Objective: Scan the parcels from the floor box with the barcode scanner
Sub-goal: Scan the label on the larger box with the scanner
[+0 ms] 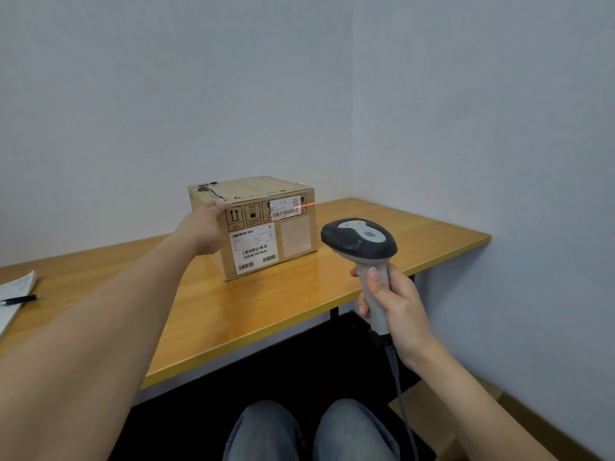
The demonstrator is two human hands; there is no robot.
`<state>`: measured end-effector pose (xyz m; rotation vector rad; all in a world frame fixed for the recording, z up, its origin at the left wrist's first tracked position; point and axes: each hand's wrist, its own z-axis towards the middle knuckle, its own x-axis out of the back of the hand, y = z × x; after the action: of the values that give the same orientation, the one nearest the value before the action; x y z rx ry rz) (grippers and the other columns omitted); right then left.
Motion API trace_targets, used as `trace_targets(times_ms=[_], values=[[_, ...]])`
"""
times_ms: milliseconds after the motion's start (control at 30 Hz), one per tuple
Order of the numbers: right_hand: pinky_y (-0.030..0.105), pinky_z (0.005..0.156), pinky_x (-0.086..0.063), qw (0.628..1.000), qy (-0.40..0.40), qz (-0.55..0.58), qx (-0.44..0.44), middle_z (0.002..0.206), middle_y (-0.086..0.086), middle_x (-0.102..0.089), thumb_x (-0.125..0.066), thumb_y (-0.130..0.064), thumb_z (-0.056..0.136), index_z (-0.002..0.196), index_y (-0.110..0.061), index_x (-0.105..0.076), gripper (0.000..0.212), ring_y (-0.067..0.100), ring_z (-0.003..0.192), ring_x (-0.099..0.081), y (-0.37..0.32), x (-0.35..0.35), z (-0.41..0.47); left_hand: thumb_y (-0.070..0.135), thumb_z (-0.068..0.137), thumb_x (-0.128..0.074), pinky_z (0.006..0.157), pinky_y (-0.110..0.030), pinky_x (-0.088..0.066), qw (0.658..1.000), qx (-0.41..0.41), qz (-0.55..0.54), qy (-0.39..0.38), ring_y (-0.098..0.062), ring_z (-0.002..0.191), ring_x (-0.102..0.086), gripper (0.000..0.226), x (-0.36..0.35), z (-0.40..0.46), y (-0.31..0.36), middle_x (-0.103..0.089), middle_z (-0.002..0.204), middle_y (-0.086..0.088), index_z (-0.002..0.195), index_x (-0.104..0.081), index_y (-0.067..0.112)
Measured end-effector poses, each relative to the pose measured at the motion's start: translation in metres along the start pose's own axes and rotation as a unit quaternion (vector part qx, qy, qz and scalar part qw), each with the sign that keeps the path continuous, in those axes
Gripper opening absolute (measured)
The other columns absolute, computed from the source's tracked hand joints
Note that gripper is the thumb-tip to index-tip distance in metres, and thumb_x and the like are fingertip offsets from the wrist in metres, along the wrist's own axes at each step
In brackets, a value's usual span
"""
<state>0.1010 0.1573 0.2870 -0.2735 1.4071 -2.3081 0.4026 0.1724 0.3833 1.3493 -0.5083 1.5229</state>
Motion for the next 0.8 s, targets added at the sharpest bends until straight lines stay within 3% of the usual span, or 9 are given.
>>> trace_targets(times_ms=[667,800], values=[[0.023,0.057,-0.045,1.0,0.007,0.015,-0.018,0.073,-0.001,-0.056,-0.048,-0.039,0.087,0.101,-0.006,-0.06,0.038,0.012,0.054,-0.052,-0.0002,-0.0019,-0.0022,-0.018,0.08,-0.047,0.085,-0.039,-0.054,1.0,0.001,0.001,0.003,-0.034,0.128,-0.042,0.08,0.0012,-0.0035,0.0036,-0.022,0.157,0.0,0.151,-0.025,0.012],[0.02,0.062,-0.051,0.999,-0.031,0.013,-0.042,0.087,0.002,-0.063,-0.051,-0.031,0.095,0.106,-0.01,-0.061,0.026,0.01,0.063,-0.059,-0.0007,-0.0025,-0.003,-0.017,0.08,-0.046,0.083,-0.038,-0.054,1.0,-0.002,-0.005,0.004,-0.034,0.126,-0.044,0.08,0.0005,-0.0023,0.0014,-0.021,0.158,0.002,0.151,-0.025,0.012]])
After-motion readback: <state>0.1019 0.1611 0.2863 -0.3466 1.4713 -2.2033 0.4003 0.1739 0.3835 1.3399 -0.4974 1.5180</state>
